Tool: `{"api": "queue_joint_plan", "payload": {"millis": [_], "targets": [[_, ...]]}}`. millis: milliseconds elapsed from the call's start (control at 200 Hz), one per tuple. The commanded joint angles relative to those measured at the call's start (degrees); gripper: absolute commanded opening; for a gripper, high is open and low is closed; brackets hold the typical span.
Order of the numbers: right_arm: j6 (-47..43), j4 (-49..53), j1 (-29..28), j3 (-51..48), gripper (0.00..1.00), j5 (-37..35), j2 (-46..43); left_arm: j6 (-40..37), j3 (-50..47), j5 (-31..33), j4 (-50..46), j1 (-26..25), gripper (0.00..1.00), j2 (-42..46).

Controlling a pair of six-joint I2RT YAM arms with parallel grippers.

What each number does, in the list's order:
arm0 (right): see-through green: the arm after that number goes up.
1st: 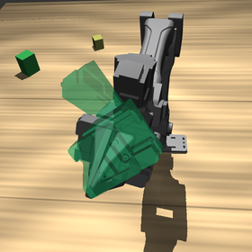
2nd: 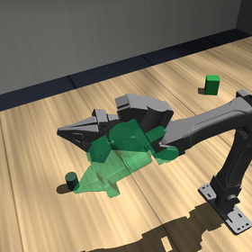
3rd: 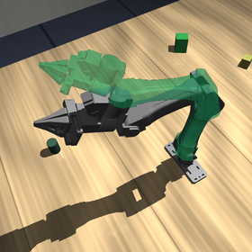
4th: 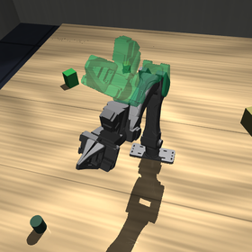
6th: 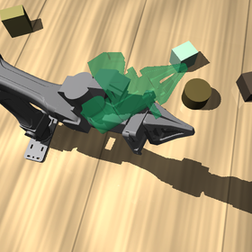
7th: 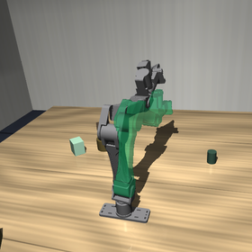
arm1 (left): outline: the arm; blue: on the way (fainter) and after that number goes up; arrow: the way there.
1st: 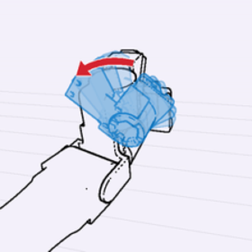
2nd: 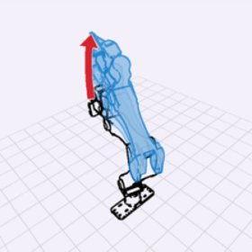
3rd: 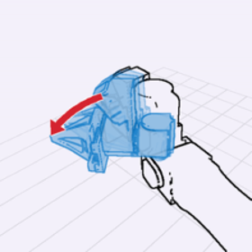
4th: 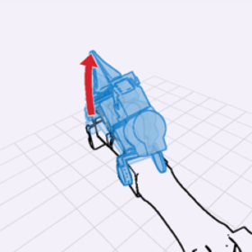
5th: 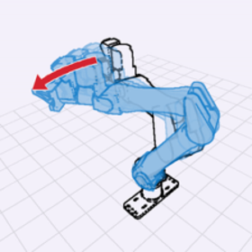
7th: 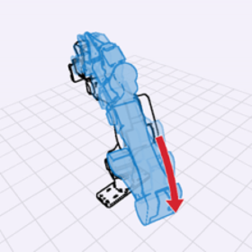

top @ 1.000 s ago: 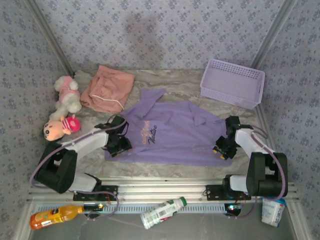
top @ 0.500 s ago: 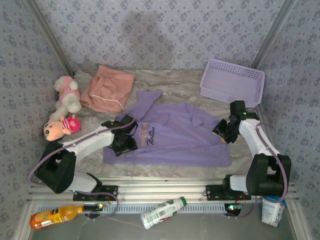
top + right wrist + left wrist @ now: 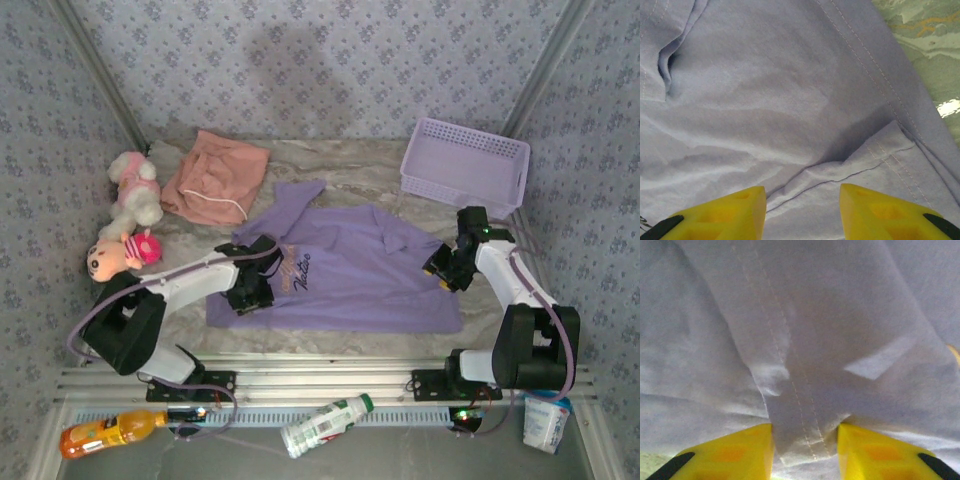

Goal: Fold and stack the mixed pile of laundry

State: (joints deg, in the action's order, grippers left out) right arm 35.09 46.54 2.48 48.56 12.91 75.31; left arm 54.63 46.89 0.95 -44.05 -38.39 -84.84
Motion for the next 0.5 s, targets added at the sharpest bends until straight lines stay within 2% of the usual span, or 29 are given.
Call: {"api": "queue_joint_plan", "payload": {"millis": [0,195,455,495], "targets": [[0.5,2.1,0.0,-0.4,0.45,0.5,-1.7,-0.4,1.9,0.5,0.1,-0.3,0.29,-0.8],[0.5,2.3,0.3,-0.6,0.45,0.9,-2.3,-2.2,5.2,2.4,-2.2,-0.1,0.05,-0.2],[0.5,1.7,0.4,0.1,0.45,1.3,-1.5,-7.6,15.8,3.0,-2.7,3.4,0.03,-4.3],[0.5,1.7,0.4,0.1,0.45,1.3,-1.3,-8.9,18.5,2.9,-2.7,3.9,0.07,-6.2]]}}
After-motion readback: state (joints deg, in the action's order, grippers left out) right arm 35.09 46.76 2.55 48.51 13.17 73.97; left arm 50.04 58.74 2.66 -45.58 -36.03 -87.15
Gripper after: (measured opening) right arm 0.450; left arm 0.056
